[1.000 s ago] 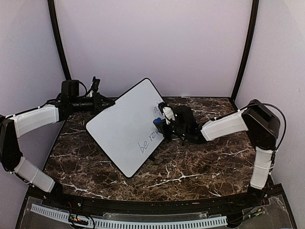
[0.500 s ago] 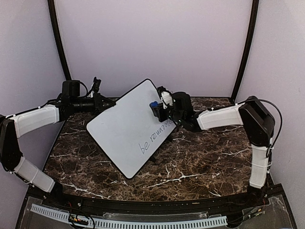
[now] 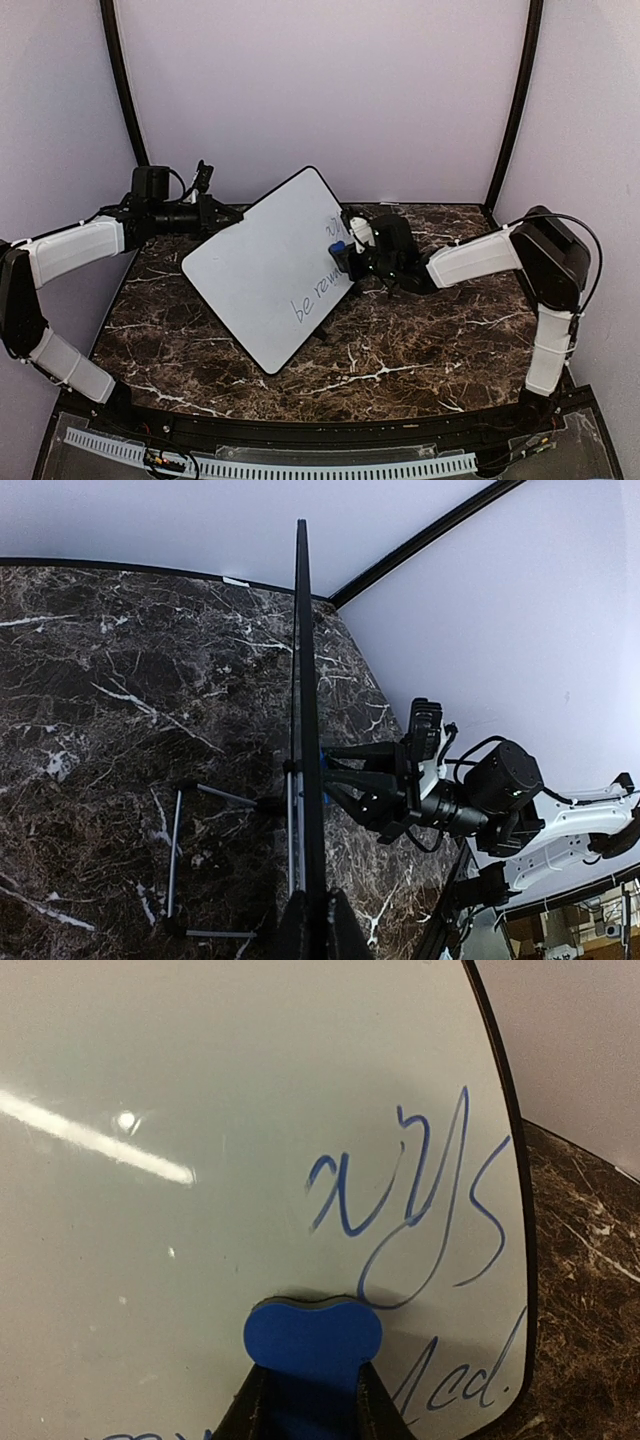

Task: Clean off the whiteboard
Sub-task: Erase the whiteboard at the center of the board.

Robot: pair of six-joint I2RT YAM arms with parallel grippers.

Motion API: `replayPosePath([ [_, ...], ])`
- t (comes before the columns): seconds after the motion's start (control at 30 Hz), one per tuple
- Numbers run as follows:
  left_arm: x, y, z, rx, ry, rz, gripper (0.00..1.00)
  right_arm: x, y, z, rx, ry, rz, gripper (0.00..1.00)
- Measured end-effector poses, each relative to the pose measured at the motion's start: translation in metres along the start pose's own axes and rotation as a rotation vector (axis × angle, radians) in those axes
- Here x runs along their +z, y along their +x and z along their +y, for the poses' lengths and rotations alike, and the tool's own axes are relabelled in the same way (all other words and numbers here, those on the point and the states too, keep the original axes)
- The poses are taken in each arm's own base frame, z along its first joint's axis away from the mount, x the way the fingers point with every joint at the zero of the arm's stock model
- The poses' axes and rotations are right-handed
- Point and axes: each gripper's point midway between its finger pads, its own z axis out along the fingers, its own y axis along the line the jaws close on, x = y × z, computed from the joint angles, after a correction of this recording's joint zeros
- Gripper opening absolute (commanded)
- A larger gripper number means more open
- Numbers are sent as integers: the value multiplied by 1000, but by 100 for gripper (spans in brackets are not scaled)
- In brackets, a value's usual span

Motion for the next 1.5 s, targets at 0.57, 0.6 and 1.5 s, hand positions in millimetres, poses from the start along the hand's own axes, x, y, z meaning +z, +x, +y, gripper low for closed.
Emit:
replayPosePath([
  [0.57,2,-1,3,33,-29,18,0,27,-69,0,-19,6,-143,22],
  [0.6,2,-1,3,32,-30,19,0,24,-60,-2,-15,6,-136,22],
  [1.5,2,-1,5,30,-36,17,0,41,-96,-13,-3,-23,-183,22],
])
